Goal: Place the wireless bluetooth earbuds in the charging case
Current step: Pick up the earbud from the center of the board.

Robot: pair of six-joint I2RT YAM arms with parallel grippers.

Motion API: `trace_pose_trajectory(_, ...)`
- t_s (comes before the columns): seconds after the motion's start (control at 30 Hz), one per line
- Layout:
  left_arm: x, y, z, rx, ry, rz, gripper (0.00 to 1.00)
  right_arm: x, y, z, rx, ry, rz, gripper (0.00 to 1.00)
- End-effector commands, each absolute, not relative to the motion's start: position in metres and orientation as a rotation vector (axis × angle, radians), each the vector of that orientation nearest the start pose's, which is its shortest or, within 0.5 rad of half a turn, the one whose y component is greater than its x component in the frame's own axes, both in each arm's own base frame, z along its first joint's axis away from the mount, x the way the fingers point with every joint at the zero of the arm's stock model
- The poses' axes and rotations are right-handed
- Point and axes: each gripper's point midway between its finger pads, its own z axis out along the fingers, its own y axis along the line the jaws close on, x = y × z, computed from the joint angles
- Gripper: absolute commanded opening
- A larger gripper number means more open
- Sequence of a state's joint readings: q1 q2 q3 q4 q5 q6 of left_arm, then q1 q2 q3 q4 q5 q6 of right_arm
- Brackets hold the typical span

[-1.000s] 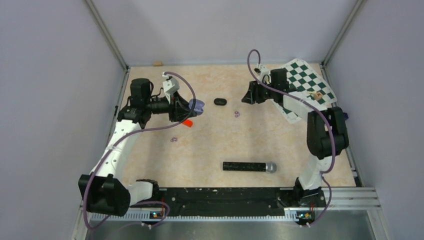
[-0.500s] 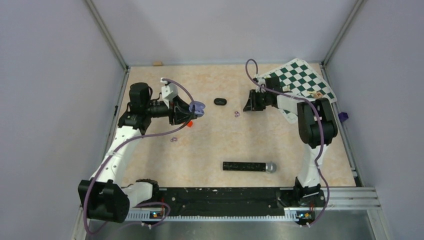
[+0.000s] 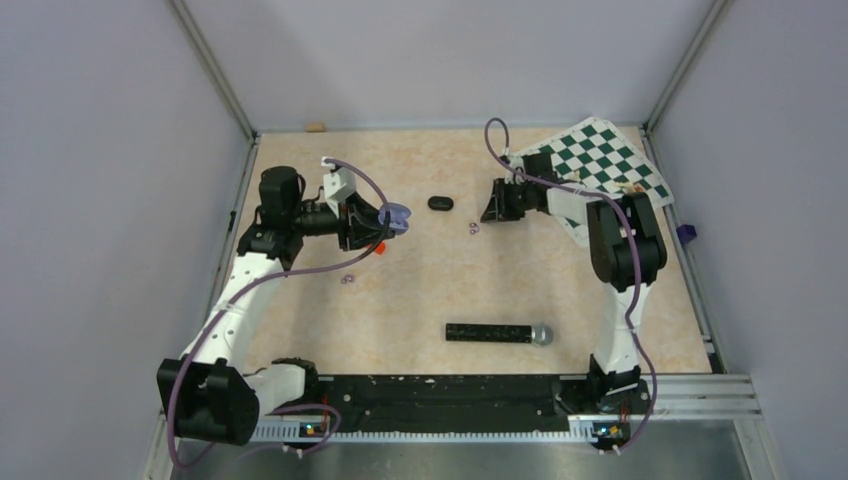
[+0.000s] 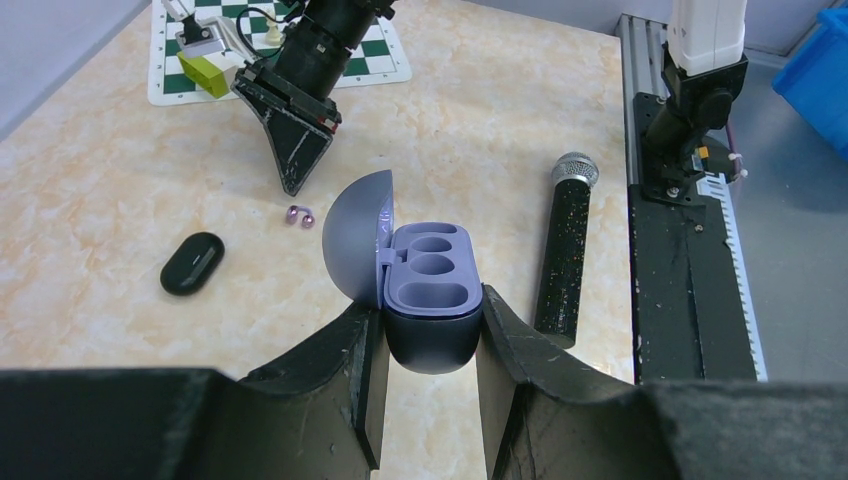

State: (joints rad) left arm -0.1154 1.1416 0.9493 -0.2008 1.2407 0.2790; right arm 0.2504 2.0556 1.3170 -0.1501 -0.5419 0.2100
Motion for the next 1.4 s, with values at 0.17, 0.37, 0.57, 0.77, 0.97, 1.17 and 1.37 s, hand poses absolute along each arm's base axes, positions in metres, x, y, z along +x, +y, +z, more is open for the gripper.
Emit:
trace_pose_trajectory(0.17, 0.261, -0.187, 0.285, 1.090, 1.407, -1.037, 0.00, 0.421, 0.225, 0.013, -0.337, 2.515, 0.878, 0.24)
trace_pose_trajectory(0.37, 0.262, -0.185, 0.287, 1.076, 1.402, -1.037, 0.00, 0.417, 0.229, 0.010, -0.355, 2.522, 0.885, 0.22)
trace_pose_trajectory(0.57, 0.263, -0.183, 0.287, 1.069, 1.402, -1.038, 0.00, 0.411, 0.235, 0.006, -0.384, 2.537, 0.896, 0.22)
trace_pose_trajectory(0.77, 0.263, -0.183, 0.287, 1.068, 1.400, -1.040, 0.00, 0.409, 0.237, 0.005, -0.398, 2.545, 0.899, 0.23)
trace_pose_trajectory(0.97, 0.264, -0.182, 0.286, 1.065, 1.402, -1.037, 0.00, 0.405, 0.242, 0.004, -0.418, 2.542, 0.947, 0.23)
trace_pose_trajectory(1.17, 0.265, -0.182, 0.285, 1.062, 1.405, -1.039, 0.00, 0.402, 0.251, 0.009, -0.455, 2.516, 1.005, 0.17)
trace_pose_trajectory(1.37, 0.265, -0.182, 0.285, 1.062, 1.406, -1.044, 0.00, 0.402, 0.256, 0.019, -0.480, 2.473, 1.044, 0.07)
